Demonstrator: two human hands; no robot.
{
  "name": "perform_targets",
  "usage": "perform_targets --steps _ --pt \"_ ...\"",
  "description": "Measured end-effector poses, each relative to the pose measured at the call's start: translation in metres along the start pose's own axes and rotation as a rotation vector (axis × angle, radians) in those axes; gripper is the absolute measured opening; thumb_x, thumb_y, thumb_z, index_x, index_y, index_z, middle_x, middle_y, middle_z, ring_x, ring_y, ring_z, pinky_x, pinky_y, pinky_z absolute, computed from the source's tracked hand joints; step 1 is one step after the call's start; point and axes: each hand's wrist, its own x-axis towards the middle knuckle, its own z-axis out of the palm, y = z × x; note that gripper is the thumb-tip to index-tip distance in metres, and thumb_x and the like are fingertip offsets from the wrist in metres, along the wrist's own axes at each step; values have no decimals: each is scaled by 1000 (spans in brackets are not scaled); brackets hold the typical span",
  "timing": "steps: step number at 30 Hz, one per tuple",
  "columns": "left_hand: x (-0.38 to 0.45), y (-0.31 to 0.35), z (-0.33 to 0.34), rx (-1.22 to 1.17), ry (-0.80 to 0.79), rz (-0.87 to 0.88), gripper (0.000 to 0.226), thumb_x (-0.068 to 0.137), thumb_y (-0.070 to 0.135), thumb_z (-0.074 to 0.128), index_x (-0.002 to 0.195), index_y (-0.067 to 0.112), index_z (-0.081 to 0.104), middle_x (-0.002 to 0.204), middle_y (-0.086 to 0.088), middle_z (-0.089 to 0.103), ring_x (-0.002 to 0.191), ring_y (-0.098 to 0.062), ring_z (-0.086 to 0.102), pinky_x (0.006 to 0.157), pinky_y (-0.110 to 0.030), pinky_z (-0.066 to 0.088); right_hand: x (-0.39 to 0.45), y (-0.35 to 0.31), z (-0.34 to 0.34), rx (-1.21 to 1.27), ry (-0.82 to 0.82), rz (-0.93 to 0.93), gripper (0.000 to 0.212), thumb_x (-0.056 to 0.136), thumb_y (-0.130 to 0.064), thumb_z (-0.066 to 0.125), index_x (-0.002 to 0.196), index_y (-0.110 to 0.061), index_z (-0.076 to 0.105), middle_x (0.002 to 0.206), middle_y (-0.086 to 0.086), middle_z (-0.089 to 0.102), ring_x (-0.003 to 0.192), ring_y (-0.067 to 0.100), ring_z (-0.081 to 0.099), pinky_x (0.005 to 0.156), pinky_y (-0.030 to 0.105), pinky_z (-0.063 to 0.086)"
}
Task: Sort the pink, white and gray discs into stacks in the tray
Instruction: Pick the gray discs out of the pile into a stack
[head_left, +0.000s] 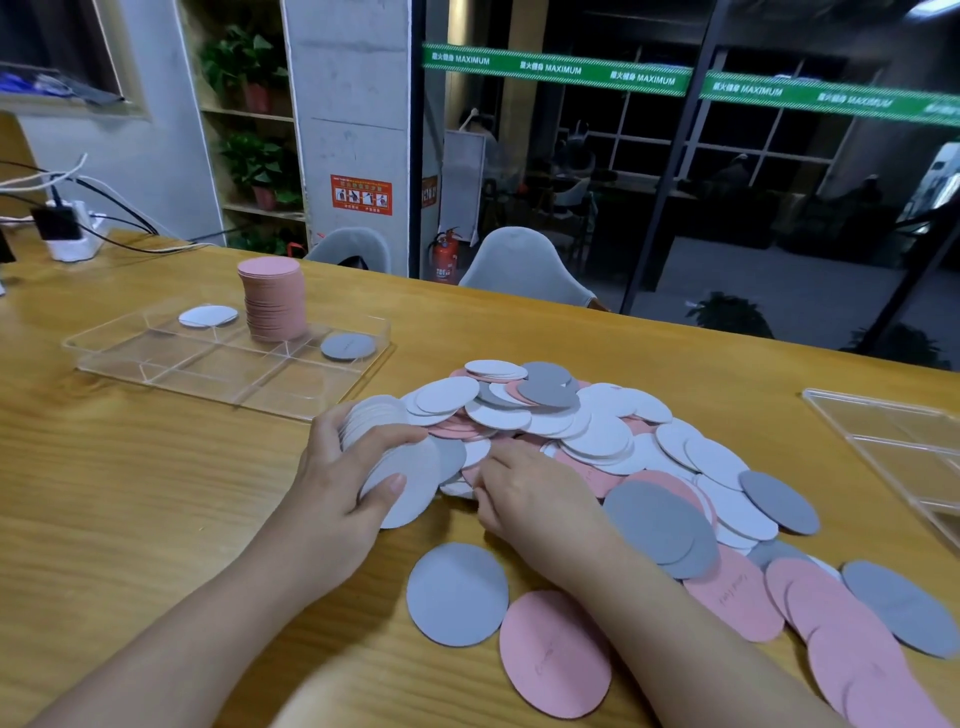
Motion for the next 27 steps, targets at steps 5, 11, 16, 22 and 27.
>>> perform_targets --steps 5,11,16,22,27 --pt "2 2 1 3 27 -33 55 92 16 53 103 69 42 126 24 15 123 10 16 104 -21 14 -3 11 -13 236 46 119 23 81 -25 40 70 -13 57 74 1 57 68 19 55 55 19 26" --pt "1 4 3 2 -25 -65 53 95 22 48 103 73 37 115 32 10 122 11 10 105 -22 13 -4 5 -13 202 -53 142 26 86 -28 37 79 -13 57 80 -1 55 69 15 54 53 24 29" --pt "1 3 4 -5 -28 -55 52 94 22 49 104 72 37 114 31 13 125 4 16 105 -23 14 -3 2 -7 160 -1 216 27 83 -30 33 71 -14 51 64 0 55 54 19 56 44 26 30" --pt "1 3 3 16 -43 -58 52 94 22 48 105 72 37 107 34 13 127 0 18 104 -23 15 -5 4 -20 398 21 372 21 100 -20 34 109 -11 50 105 4 55 100 22 50 76 26 31" --pt "1 0 4 -20 -59 -58 27 86 54 41 111 66 40 118 33 14 132 -4 17 107 -27 18 -3 -8 -24 554 46 394 15 99 -19 36 87 -20 45 89 1 54 87 18 49 77 31 39"
